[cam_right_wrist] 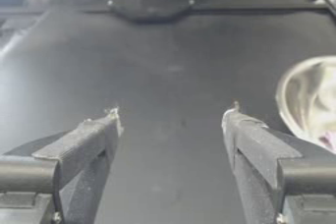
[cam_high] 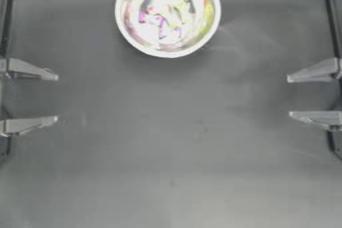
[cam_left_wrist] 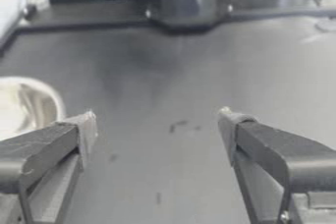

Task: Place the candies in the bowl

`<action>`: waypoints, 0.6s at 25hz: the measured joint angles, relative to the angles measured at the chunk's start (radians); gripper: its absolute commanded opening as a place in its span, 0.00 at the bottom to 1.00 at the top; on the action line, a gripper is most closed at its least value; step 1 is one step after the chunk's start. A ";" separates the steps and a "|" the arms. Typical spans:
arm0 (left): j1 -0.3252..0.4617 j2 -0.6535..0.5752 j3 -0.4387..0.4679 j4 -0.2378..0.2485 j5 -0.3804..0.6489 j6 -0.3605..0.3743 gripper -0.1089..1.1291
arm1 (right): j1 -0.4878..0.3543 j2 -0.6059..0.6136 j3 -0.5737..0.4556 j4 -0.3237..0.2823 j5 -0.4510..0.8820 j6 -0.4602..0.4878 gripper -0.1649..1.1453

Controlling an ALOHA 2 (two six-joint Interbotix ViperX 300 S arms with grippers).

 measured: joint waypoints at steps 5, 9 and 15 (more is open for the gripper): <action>-0.002 -0.038 0.012 0.000 0.012 0.000 0.92 | 0.000 0.000 0.000 -0.006 0.000 0.000 0.84; 0.000 -0.054 0.014 0.000 0.026 0.000 0.92 | -0.002 -0.006 0.006 -0.008 0.002 0.000 0.84; 0.000 -0.078 0.029 0.000 0.032 0.000 0.92 | -0.003 -0.044 0.018 -0.006 0.003 0.000 0.84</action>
